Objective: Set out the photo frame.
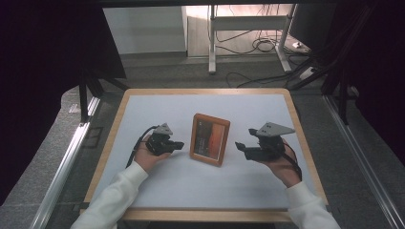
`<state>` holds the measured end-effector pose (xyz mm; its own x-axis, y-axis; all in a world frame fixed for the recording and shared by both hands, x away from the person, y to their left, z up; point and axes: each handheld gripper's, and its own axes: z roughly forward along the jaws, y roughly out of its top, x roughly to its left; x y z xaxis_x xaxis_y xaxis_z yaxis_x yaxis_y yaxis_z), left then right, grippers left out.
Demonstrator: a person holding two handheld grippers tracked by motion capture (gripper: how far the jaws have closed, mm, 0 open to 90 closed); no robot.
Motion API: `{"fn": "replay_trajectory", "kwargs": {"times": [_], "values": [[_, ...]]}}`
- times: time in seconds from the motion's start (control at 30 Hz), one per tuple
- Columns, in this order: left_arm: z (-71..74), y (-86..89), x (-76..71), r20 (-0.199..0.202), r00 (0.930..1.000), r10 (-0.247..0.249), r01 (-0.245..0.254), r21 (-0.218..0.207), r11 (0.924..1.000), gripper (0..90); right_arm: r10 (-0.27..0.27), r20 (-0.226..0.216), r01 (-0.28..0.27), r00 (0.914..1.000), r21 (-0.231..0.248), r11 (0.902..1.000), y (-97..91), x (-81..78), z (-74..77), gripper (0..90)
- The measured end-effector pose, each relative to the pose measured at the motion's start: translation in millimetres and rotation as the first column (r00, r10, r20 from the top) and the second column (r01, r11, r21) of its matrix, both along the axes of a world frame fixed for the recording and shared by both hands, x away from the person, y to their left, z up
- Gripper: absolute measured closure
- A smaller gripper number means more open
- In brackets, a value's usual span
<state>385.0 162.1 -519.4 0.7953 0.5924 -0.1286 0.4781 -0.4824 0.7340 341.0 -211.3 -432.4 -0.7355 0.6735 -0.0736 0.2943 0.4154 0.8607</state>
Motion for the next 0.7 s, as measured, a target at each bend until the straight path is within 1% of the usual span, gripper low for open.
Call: {"fn": "replay_trajectory", "kwargs": {"times": [0.03, 0.1, 0.13, 0.2, 0.23, 0.27, 0.3, 0.37, 0.4, 0.43, 0.47, 0.5, 0.53, 0.7], "values": [[-1.4, -3.0, -0.8, -0.009, 1.0000, 0.003, -0.003, -0.009, 1.0000, 89.9, -0.003, -0.006, 0.003, 1.0000, 0.008, 1.0000, -2.6, -1.5, -2.7, 28.3], [-4.0, -8.3, -1.7, -0.014, 0.9998, -0.012, 0.012, 0.005, 0.9999, 90.0, -0.014, -0.012, 0.014, 0.9998, 0.017, 0.9998, -9.0, -6.1, -8.7, 28.1], [-5.4, -11.9, -2.3, -0.015, 0.9998, -0.016, 0.016, 0.005, 0.9999, 90.0, -0.018, -0.013, 0.019, 0.9997, 0.018, 0.9997, -11.6, -8.7, -11.3, 28.0], [-6.7, -17.7, -2.5, -0.014, 0.9994, -0.031, 0.032, 0.018, 0.9993, 89.9, -0.022, -0.019, 0.022, 0.9996, 0.007, 0.9997, -15.3, -12.3, -15.5, 27.7], [-7.3, -20.8, -3.0, -0.014, 0.9994, -0.030, 0.030, 0.015, 0.9994, 89.9, -0.026, -0.019, 0.026, 0.9995, 0.001, 0.9997, -16.8, -13.8, -17.2, 27.6], [-7.5, -22.8, -3.4, -0.008, 0.9997, -0.025, 0.025, 0.028, 0.9993, 90.0, -0.032, -0.021, 0.032, 0.9993, 0.001, 0.9995, -18.4, -15.1, -19.0, 27.6], [-8.0, -23.2, -3.3, -0.011, 0.9996, -0.027, 0.027, 0.028, 0.9992, 90.0, -0.032, -0.028, 0.032, 0.9991, 0.004, 0.9995, -19.8, -15.9, -21.3, 27.6], [-8.8, -22.7, -3.7, -0.022, 0.9993, -0.031, 0.031, 0.022, 0.9993, 90.0, -0.033, -0.036, 0.032, 0.9988, -0.008, 0.9994, -21.3, -17.5, -27.0, 27.4], [-8.7, -22.2, -4.3, -0.023, 0.9990, -0.038, 0.039, 0.038, 0.9985, 90.0, -0.033, -0.041, 0.033, 0.9986, -0.013, 0.9994, -22.0, -18.2, -29.8, 27.3], [-9.6, -23.4, -5.6, -0.023, 0.9992, -0.033, 0.034, 0.029, 0.9990, 90.0, -0.034, -0.047, 0.033, 0.9983, -0.019, 0.9993, -22.5, -18.4, -32.3, 27.2], [-9.4, -23.5, -6.1, -0.023, 0.9990, -0.039, 0.040, 0.039, 0.9984, 90.0, -0.034, -0.051, 0.033, 0.9981, -0.023, 0.9992, -23.1, -18.4, -34.3, 27.1], [-9.2, -24.5, -6.9, -0.022, 0.9991, -0.036, 0.037, 0.035, 0.9987, 90.0, -0.036, -0.053, 0.034, 0.9980, -0.027, 0.9990, -23.7, -18.2, -35.5, 27.0], [-8.4, -25.1, -7.8, -0.022, 0.9989, -0.041, 0.042, 0.043, 0.9982, 90.0, -0.036, -0.055, 0.035, 0.9978, -0.026, 0.9991, -24.3, -17.9, -36.1, 27.0], [-6.9, -28.9, -11.6, -0.016, 0.9983, -0.056, 0.057, 0.048, 0.9972, 90.0, -0.038, -0.059, 0.037, 0.9975, -0.019, 0.9991, -26.7, -17.6, -36.4, 26.8]]}}
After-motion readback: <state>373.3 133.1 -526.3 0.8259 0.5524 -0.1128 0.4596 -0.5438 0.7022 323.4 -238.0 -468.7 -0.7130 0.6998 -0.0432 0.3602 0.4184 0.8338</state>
